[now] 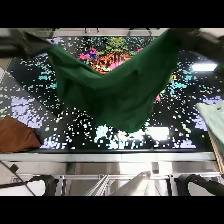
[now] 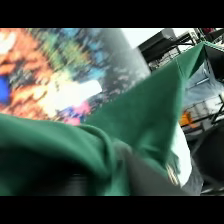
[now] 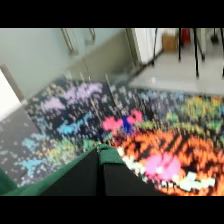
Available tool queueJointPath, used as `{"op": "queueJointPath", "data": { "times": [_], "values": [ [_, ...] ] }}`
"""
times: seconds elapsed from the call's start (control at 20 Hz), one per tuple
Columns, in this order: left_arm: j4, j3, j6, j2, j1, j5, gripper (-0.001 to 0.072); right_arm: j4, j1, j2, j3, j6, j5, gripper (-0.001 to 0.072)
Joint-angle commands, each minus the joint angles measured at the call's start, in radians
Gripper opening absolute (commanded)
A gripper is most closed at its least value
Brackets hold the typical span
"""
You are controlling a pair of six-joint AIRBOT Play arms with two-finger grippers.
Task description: Fold the shirts.
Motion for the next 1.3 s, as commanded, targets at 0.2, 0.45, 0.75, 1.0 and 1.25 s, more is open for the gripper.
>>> {"op": "queueJointPath", "data": {
  "times": [0.2, 0.45, 0.75, 1.0, 1.25],
  "values": [
    [0.044, 0.124, -0.064, -0.286, 0.161, -0.122, 0.0346, -0.136, -0.181, -0.185, 0.092, 0.344, 0.213, 0.0635],
    [0.497, 0.151, -0.192, -0.294, 0.241, -0.253, 0.0346, -0.459, -0.325, -0.171, -0.034, 0.581, 0.518, 0.0503],
    [0.503, -0.076, -0.146, -0.304, 0.087, -0.036, 0.0347, -0.467, -0.221, -0.187, -0.411, 0.566, 0.355, 0.0503],
    [0.512, -0.087, -0.142, -0.407, -0.047, 0.011, 0.0347, -0.365, -0.055, -0.297, -0.446, 0.563, 0.316, 0.0502],
    [0.513, -0.087, -0.142, -0.487, -0.087, -0.028, 0.0347, -0.238, 0.009, -0.345, -0.443, 0.499, 0.298, 0.0257]
  ]
}}
